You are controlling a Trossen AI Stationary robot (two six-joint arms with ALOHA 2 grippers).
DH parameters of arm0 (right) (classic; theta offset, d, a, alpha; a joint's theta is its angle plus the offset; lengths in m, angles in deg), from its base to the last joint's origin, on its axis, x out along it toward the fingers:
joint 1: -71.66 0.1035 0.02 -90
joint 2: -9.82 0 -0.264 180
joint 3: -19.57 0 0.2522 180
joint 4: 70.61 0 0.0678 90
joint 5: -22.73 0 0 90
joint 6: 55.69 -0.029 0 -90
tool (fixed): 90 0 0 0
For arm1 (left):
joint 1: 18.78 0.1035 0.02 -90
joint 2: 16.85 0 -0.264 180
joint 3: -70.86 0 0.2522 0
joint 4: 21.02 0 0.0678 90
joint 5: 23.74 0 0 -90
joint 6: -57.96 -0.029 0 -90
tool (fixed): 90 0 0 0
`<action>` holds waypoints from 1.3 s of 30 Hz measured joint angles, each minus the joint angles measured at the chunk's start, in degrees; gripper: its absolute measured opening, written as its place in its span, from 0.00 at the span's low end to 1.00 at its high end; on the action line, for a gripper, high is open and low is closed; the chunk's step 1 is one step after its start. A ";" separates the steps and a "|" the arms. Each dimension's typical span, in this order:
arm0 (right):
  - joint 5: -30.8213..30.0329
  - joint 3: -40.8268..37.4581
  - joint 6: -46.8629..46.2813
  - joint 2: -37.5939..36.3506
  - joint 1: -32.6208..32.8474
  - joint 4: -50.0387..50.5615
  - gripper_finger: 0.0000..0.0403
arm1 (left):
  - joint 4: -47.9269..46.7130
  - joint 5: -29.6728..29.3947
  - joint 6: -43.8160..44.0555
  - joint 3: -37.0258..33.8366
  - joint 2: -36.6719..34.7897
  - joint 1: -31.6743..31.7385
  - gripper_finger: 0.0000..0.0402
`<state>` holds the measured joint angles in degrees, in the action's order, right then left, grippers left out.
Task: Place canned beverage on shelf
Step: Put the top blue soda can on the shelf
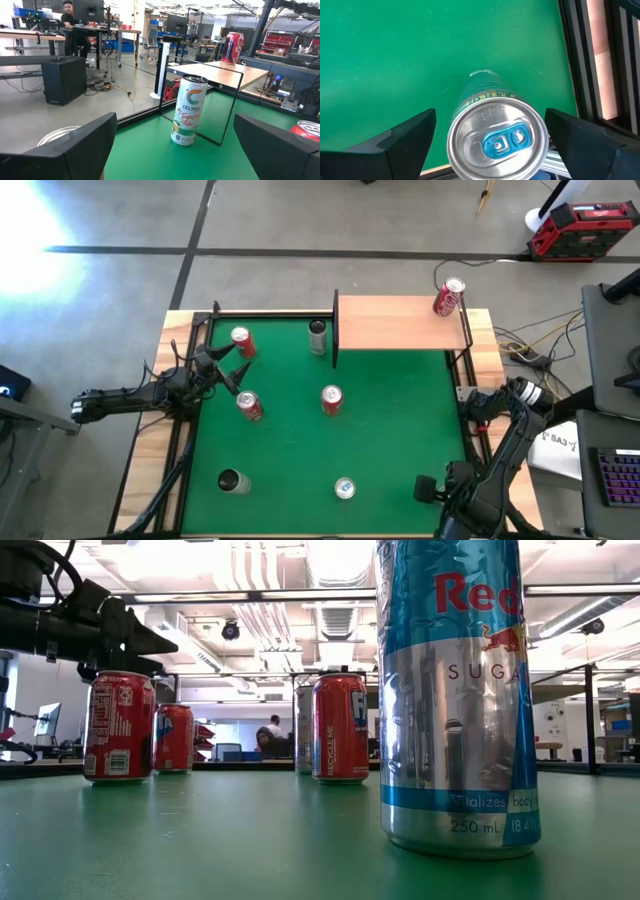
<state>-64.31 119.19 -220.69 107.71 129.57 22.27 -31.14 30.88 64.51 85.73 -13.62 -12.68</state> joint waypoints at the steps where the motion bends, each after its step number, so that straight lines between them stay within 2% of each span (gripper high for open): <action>1: 0.00 0.00 -0.36 0.16 0.00 0.06 0.91 | 0.00 -0.02 0.00 0.02 0.00 0.00 0.96; 7: 0.00 -0.35 -3.01 0.28 -0.02 0.33 0.89 | 0.00 -0.02 0.00 0.00 0.00 0.00 0.96; 11: 0.02 -0.48 -5.30 0.28 -0.02 0.04 0.83 | 0.00 -0.01 0.00 0.00 0.02 0.00 0.96; 15: 0.01 -0.54 -5.54 0.54 -0.02 -0.52 0.74 | 0.00 -0.02 0.00 0.02 0.02 -0.01 0.96; 20: 0.00 -0.76 -5.45 0.82 -0.02 -1.42 0.56 | 0.00 -0.01 0.00 0.00 0.01 -0.02 0.96; 27: -2.59 -0.85 -5.38 0.36 -0.77 -0.32 0.56 | 0.01 0.00 0.00 0.02 0.00 -0.02 0.96; 31: -3.41 -0.95 -2.67 -1.35 -4.32 3.76 0.56 | 0.01 -0.02 0.00 0.01 0.00 -0.01 0.96; 35: -3.38 -0.94 4.99 -3.04 -10.61 8.87 0.56 | 0.00 -0.01 -0.01 0.01 0.00 0.00 0.96; 39: -8.51 -0.94 14.59 -5.62 -18.10 11.13 0.56 | 0.03 0.00 0.00 0.00 0.01 -0.01 0.96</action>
<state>-72.82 118.25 -206.10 102.10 111.47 33.39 -31.12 30.88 64.51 85.73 -13.62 -12.69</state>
